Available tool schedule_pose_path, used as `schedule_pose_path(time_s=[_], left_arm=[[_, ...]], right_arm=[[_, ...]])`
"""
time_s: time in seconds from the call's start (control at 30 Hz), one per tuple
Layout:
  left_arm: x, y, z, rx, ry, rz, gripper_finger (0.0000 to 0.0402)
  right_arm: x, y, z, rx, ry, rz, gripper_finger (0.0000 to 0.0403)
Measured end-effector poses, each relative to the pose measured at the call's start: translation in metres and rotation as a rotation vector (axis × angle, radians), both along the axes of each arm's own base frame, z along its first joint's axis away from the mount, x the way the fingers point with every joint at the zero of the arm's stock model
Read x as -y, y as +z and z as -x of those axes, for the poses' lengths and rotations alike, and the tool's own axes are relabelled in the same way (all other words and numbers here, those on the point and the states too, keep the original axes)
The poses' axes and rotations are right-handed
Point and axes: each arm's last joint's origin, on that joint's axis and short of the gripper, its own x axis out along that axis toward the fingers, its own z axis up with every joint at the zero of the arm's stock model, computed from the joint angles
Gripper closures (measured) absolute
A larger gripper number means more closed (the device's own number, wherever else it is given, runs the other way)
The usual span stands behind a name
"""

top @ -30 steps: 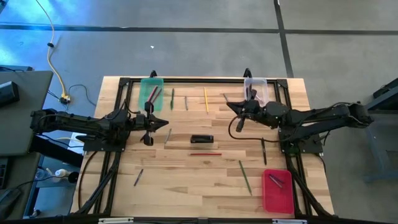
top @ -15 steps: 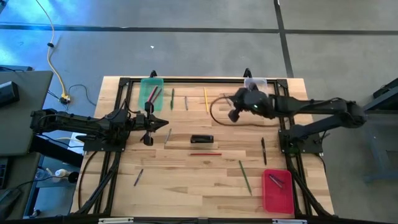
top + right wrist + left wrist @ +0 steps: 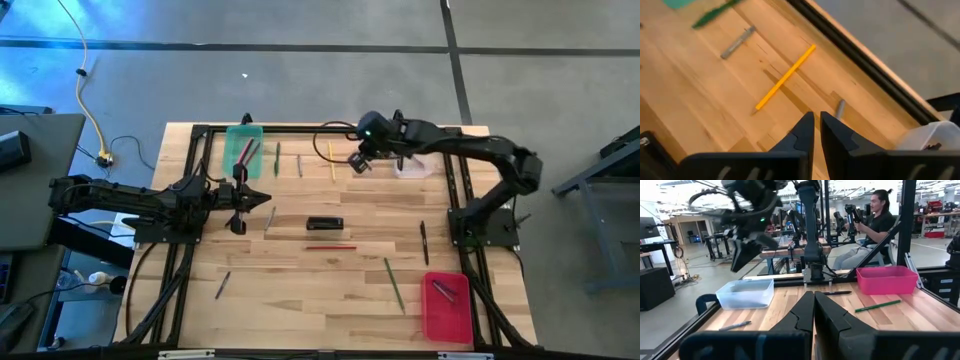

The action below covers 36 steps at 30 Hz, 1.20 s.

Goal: Sort crayons/erasers/pens/pencils in bins
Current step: Put the gray crayon into the red bin

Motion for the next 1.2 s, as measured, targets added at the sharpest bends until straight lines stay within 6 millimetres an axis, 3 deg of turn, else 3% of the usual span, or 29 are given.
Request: schedule_pose_path(time_s=[0.27,0.67,0.97,1.2], left_arm=[[0.0,0.001,0.0,0.014,-0.002,0.015,0.0399],[0.0,0.001,0.0,0.013,-0.002,0.015,0.0399],[0.0,0.001,0.0,0.011,-0.002,0.016,0.0399],[0.0,0.001,0.0,0.011,-0.002,0.016,0.0399]], right_arm=[[0.031,-0.026,-0.016,-0.117,-0.038,-0.108,0.0347],[0.068,-0.064,-0.007,-0.227,-0.179,-0.206,0.03],[0.081,-0.105,-0.017,-0.283,-0.189,-0.276,0.0297],[0.086,-0.125,-0.022,-0.3,-0.185,-0.297,0.0297]])
